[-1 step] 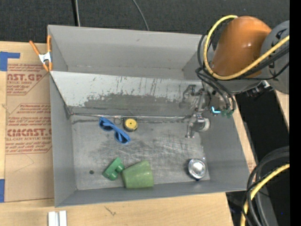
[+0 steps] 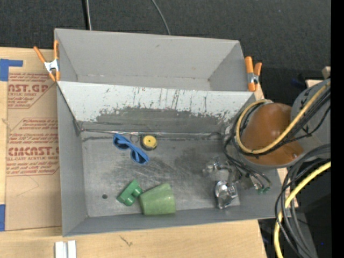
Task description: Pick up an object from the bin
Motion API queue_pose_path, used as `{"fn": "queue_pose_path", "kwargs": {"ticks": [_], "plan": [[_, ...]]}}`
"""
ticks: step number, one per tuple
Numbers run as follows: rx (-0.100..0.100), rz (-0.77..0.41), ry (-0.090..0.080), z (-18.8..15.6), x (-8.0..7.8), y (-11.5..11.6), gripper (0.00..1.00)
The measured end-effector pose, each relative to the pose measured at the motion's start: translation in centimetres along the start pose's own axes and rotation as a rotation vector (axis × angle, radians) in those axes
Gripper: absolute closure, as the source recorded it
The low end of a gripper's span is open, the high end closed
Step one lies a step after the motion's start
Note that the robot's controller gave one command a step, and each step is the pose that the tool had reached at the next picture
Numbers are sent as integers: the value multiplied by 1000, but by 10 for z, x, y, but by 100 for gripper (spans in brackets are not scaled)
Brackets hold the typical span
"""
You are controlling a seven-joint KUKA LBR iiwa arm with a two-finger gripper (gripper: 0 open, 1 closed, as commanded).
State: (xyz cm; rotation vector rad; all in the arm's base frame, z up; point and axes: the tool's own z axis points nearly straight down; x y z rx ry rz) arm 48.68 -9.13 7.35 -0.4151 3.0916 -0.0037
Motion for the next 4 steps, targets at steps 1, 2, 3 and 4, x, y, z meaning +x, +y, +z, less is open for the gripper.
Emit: {"fn": "queue_pose_path", "kwargs": {"ticks": [1, 2, 3, 4], "plan": [[-3, -29, 18, -28, 16, -34, 0], [-8, -182, 20, -26, 7, -29, 0], [-4, -449, 6, 1, 3, -30, 0], [-7, -448, 14, -1, 1, -29, 0]]}}
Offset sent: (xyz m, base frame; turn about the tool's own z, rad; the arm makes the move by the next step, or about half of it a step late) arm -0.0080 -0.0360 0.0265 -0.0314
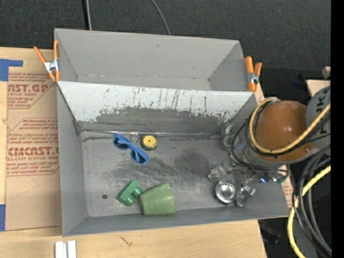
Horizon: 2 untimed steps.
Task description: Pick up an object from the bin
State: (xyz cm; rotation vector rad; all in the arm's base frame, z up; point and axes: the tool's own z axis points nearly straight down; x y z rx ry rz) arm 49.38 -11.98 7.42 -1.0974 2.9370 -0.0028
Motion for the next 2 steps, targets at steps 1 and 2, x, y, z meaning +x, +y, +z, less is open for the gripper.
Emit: {"fn": "queue_pose_path", "kwargs": {"ticks": [1, 2], "plan": [[1, 0, -4, -1, -1, 0, 100], [2, 1, 0, -91, -4, -1, 100]]}}
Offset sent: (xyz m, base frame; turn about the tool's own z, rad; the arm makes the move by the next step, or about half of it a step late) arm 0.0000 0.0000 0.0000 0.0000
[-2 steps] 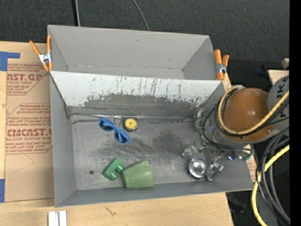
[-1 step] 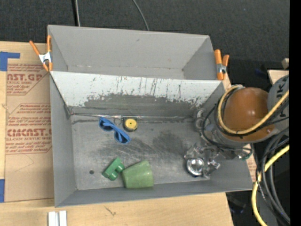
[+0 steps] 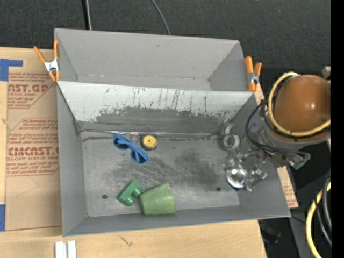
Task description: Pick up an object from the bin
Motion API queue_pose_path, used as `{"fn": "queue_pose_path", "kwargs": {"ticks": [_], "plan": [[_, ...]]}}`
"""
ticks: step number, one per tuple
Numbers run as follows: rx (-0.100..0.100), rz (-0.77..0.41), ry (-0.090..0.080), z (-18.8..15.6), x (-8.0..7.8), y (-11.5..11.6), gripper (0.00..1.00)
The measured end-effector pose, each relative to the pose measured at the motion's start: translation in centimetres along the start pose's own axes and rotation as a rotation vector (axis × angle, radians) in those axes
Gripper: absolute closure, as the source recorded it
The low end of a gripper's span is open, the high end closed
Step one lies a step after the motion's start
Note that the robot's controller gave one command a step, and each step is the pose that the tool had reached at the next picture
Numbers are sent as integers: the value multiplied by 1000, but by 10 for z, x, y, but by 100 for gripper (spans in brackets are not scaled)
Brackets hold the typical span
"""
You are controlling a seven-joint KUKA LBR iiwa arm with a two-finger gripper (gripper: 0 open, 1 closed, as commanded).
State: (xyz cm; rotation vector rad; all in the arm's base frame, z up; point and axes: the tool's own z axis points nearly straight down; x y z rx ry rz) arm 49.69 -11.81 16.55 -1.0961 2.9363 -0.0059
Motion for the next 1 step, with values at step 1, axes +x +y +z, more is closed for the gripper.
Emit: {"fn": "queue_pose_path", "kwargs": {"ticks": [1], "plan": [[-3, 1, 2, -29, -2, 0, 100]]}}
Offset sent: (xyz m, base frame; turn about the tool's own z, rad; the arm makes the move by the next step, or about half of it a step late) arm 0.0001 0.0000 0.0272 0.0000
